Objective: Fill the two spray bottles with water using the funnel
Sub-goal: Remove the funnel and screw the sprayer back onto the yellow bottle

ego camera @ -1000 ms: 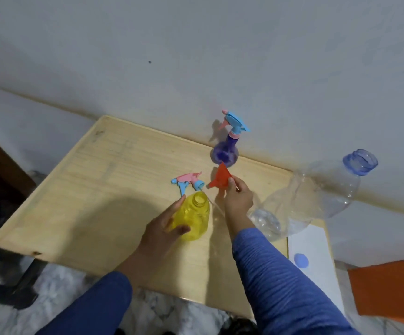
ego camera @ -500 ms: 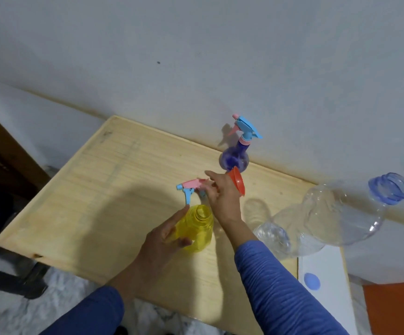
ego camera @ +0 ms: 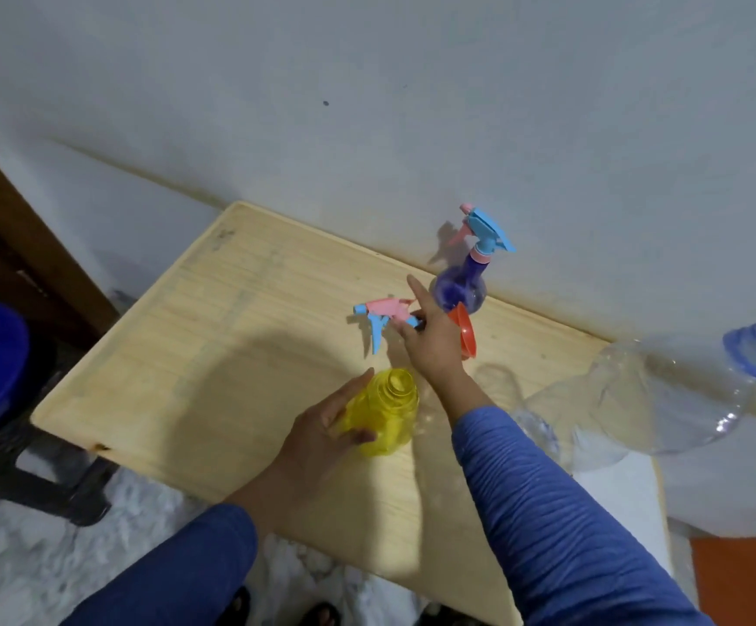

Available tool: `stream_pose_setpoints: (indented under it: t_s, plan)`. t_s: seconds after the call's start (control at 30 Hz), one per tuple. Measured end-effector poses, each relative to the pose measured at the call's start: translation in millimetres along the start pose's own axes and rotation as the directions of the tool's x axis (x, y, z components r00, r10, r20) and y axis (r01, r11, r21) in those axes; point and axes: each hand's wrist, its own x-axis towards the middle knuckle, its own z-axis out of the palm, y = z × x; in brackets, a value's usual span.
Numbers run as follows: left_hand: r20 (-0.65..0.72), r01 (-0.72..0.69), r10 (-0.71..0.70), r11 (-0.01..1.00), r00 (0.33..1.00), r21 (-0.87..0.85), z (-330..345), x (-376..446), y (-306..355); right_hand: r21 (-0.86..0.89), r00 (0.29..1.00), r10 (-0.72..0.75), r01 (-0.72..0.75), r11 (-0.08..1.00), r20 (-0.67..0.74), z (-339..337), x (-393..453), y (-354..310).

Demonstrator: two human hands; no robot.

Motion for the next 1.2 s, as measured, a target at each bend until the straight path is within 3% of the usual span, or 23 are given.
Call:
stream_pose_setpoints:
  t_s: [0.33, 0.57, 0.97, 1.2]
  plan:
    - [0.044, -0.057, 0.053, 0.994, 0.998, 0.092, -2, -1, 7, 0.298, 0.94, -0.093, 0.196, 0.934, -0.327, -78, -28, -93]
    - [0.039, -0.048, 0.049, 0.998, 0.998, -0.032, 3, -3, 7, 0.358, 0.86, -0.091, 0.303, 0.883, -0.502, -114, -62, -138]
    - [0.075, -0.049, 0.046, 0.998, 0.996, 0.041, -2, -9, 12, 0.297, 0.845, -0.11, 0.302, 0.906, -0.523, -110, -91, -149]
    - [0.063, -0.046, 0.043, 0.998, 0.997, 0.037, -2, -9, 11, 0.339, 0.87, -0.115, 0.304, 0.89, -0.479, -53, -117, -108]
